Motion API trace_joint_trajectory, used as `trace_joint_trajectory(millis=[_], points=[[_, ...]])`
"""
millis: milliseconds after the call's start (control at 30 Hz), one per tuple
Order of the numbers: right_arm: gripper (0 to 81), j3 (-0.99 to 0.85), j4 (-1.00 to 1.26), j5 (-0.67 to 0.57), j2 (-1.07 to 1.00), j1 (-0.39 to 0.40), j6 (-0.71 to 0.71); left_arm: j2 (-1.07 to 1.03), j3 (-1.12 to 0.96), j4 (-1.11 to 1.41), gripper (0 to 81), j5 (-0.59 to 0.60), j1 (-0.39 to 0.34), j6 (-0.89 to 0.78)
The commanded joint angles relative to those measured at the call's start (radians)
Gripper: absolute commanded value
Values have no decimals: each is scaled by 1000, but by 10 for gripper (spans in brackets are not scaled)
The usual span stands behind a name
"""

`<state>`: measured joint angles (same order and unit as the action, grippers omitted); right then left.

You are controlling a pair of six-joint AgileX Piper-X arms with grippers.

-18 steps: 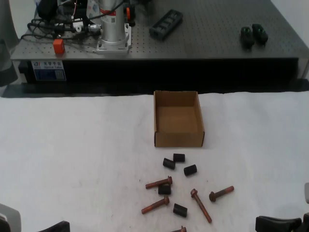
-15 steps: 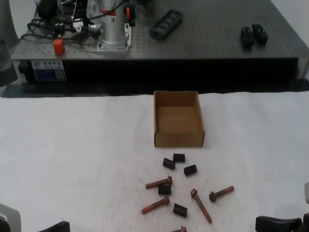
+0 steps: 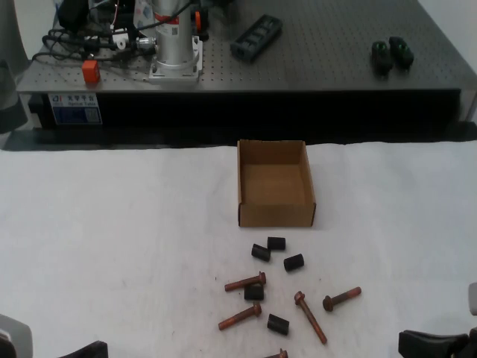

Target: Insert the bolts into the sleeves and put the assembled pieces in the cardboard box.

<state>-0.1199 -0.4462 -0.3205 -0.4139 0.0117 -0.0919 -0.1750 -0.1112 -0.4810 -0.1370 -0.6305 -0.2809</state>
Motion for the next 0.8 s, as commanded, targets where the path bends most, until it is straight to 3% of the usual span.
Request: trace_joint_trajectory(millis=[0, 467, 633, 767], points=[[17, -2, 12, 92, 6, 2, 27, 9, -2, 4, 3, -9, -3, -4], [17, -2, 14, 102, 6, 2, 17, 9, -2, 4, 3, -9, -3, -4], [17, -2, 107, 52, 6, 2, -241, 9, -2, 4, 3, -9, -3, -4], [17, -2, 234, -51, 4, 2, -291, 9, -2, 13, 3, -9, -3, -34]])
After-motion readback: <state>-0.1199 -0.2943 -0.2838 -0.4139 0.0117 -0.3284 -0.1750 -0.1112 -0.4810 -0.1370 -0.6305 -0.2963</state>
